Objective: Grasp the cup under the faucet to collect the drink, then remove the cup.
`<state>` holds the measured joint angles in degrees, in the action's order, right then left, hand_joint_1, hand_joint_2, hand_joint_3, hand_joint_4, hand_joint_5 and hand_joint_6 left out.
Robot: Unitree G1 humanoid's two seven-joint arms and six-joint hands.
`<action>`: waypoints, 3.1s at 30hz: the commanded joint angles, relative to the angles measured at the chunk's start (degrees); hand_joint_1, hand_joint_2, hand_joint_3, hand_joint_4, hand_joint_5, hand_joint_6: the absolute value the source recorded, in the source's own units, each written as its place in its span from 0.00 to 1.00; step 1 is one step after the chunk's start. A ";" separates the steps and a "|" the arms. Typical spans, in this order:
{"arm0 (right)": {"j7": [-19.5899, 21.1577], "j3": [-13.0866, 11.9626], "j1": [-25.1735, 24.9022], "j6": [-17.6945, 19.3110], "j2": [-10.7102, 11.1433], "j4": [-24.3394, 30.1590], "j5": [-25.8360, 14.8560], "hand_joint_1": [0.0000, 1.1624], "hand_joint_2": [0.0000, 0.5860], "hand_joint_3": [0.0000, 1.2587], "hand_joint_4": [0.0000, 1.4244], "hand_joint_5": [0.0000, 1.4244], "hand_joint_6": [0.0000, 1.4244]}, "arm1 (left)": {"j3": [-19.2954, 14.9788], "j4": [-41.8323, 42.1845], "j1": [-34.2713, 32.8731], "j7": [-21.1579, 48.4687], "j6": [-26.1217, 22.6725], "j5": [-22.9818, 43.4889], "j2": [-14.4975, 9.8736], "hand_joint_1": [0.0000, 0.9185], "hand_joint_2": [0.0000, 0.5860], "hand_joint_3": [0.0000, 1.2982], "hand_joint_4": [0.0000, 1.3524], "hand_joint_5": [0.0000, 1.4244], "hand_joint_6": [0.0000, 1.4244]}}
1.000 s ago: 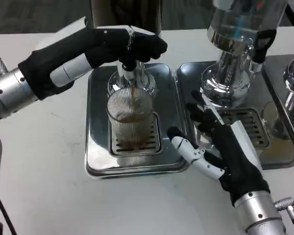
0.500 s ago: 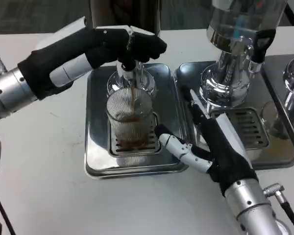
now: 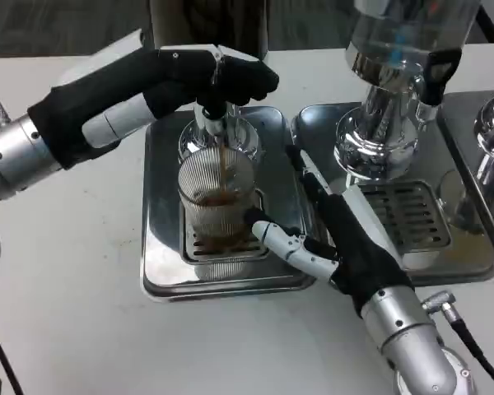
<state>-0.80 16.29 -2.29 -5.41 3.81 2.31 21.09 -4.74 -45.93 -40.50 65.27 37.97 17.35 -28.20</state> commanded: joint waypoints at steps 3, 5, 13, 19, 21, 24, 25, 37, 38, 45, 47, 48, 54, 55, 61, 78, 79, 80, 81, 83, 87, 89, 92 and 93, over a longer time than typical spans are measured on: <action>0.27 -0.08 -2.46 0.14 -0.46 -2.23 -0.31 0.40 0.41 0.00 0.00 0.00 0.00 | 1.37 0.44 2.23 1.46 0.00 -1.66 -0.30 0.00 0.13 0.27 0.20 0.17 0.19; 0.22 -0.12 -3.08 0.24 -0.59 -2.79 -0.48 0.40 0.41 0.00 0.00 0.00 0.00 | 1.37 0.59 2.31 1.42 0.01 -1.63 -0.36 0.00 0.14 0.27 0.20 0.17 0.19; -0.13 -0.25 -5.33 0.68 -1.12 -4.94 -1.19 0.40 0.41 0.00 0.00 0.00 0.00 | 1.24 1.24 2.55 1.25 -0.15 -1.46 -0.61 0.00 0.14 0.27 0.20 0.17 0.19; -0.30 -0.21 -7.94 1.09 -1.36 -7.30 -1.99 0.40 0.41 0.00 0.00 0.00 0.00 | 1.09 1.63 2.75 0.91 -0.35 -1.44 -0.88 0.00 0.14 0.27 0.20 0.17 0.19; -0.30 -0.28 -8.84 1.32 -1.56 -8.23 -2.32 0.40 0.41 0.00 0.00 0.00 0.00 | 0.82 1.56 2.75 0.51 -0.40 -1.34 -0.95 0.00 0.14 0.27 0.20 0.17 0.19; -0.25 -0.26 -9.74 1.68 -1.64 -9.21 -2.83 0.40 0.41 0.00 0.00 0.00 0.00 | -0.01 1.51 2.91 -0.74 -0.44 -0.88 -0.98 0.00 0.14 0.27 0.20 0.17 0.19; -0.32 -0.27 -10.12 1.80 -1.68 -9.58 -3.01 0.40 0.41 0.00 0.00 0.00 0.00 | -0.25 1.58 3.00 -1.11 -0.46 -0.73 -1.00 0.00 0.14 0.27 0.20 0.17 0.19; -0.99 -0.50 -12.30 3.19 -1.86 -12.60 -4.77 0.39 0.42 0.00 0.00 0.00 0.00 | -4.76 1.61 2.78 -4.87 0.18 0.36 -2.34 0.00 0.14 0.27 0.21 0.19 0.21; -1.01 -0.46 -12.46 3.29 -1.86 -12.82 -4.78 0.39 0.42 0.00 0.00 0.00 0.00 | -5.13 1.56 2.65 -5.11 0.28 0.41 -2.57 0.00 0.14 0.27 0.21 0.19 0.21; -0.89 -0.35 -13.03 4.57 -2.28 -14.37 -5.29 0.38 0.43 0.00 0.00 0.00 0.00 | -8.05 1.66 2.04 -6.41 0.55 0.89 -4.87 0.00 0.12 0.27 0.21 0.19 0.22; -0.73 -0.42 -13.03 4.98 -2.49 -14.55 -5.43 0.38 0.43 0.00 0.00 0.00 0.00 | -8.78 2.15 2.35 -6.36 0.82 0.93 -5.66 0.00 0.12 0.27 0.21 0.19 0.22; -0.67 -0.51 -13.04 5.21 -2.58 -14.71 -5.54 0.37 0.43 0.00 0.00 0.00 0.00 | -9.07 2.52 2.71 -6.35 1.05 0.97 -6.02 0.00 0.12 0.27 0.21 0.19 0.22; -0.70 -0.78 -13.15 6.55 -2.79 -15.57 -5.80 0.37 0.43 0.00 0.00 0.00 0.00 | -10.90 5.97 6.92 -7.03 2.42 1.24 -7.76 0.00 0.12 0.25 0.17 0.17 0.22; -0.74 -0.78 -13.15 6.71 -2.80 -15.64 -5.76 0.37 0.43 0.00 0.00 0.00 0.00 | -11.42 6.44 8.13 -7.51 2.93 1.20 -8.15 0.00 0.12 0.23 0.16 0.17 0.21; -1.76 -0.60 -13.77 7.48 -2.27 -17.09 -5.62 0.36 0.43 0.00 0.00 0.00 0.00 | -13.10 6.74 13.63 -10.25 5.43 -0.04 -10.01 0.00 0.12 0.20 0.10 0.13 0.18; -3.29 0.55 -16.38 9.82 -1.37 -22.79 -4.74 0.34 0.37 0.00 0.00 0.00 0.00 | -14.56 6.96 25.61 -14.11 6.14 -0.04 -11.20 0.00 0.14 0.21 0.13 0.13 0.18; -3.31 0.64 -16.62 10.05 -1.39 -23.18 -4.66 0.34 0.37 0.00 0.00 0.00 0.00 | -14.53 7.10 25.95 -14.19 6.08 -0.04 -11.17 0.00 0.14 0.21 0.13 0.13 0.18; -3.31 0.72 -16.76 10.20 -1.40 -23.43 -4.62 0.34 0.37 0.00 0.00 0.00 0.00 | -14.48 7.21 26.35 -14.27 6.07 -0.12 -11.15 0.00 0.14 0.21 0.13 0.13 0.18; -3.37 0.89 -17.06 10.43 -1.43 -23.88 -4.52 0.33 0.36 0.00 0.00 0.00 0.00 | -14.45 7.26 26.67 -14.35 6.07 -0.18 -11.14 0.00 0.14 0.21 0.13 0.13 0.18; -3.54 1.08 -17.58 11.10 -1.52 -25.08 -4.56 0.33 0.36 0.00 0.00 0.00 0.00 | -14.43 7.35 27.08 -14.46 6.02 -0.21 -11.18 0.00 0.15 0.21 0.13 0.13 0.18; -3.66 1.30 -18.35 12.34 -1.51 -27.38 -4.54 0.33 0.35 0.00 0.00 0.00 0.00 | -14.37 6.88 26.98 -14.71 5.88 -0.44 -11.48 0.00 0.16 0.22 0.14 0.13 0.18; -3.67 1.32 -18.61 12.96 -1.55 -28.36 -4.59 0.33 0.35 0.00 0.00 0.00 0.00 | -14.31 6.60 26.90 -14.68 5.89 -0.51 -11.57 0.00 0.16 0.23 0.15 0.14 0.18; -3.60 1.60 -19.00 13.29 -1.42 -29.38 -4.09 0.33 0.34 0.00 0.00 0.00 0.00 | -14.13 6.04 26.66 -14.63 5.92 -0.73 -11.58 0.00 0.17 0.23 0.15 0.14 0.18; -3.64 1.76 -19.16 13.36 -1.33 -29.72 -3.87 0.33 0.34 0.00 0.00 0.00 0.00 | -14.06 5.85 26.57 -14.64 5.94 -0.84 -11.60 0.00 0.17 0.23 0.15 0.14 0.19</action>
<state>-3.97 17.46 -20.44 6.65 2.39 -26.58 16.60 -19.09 -39.37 -13.98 51.08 44.09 17.34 -38.46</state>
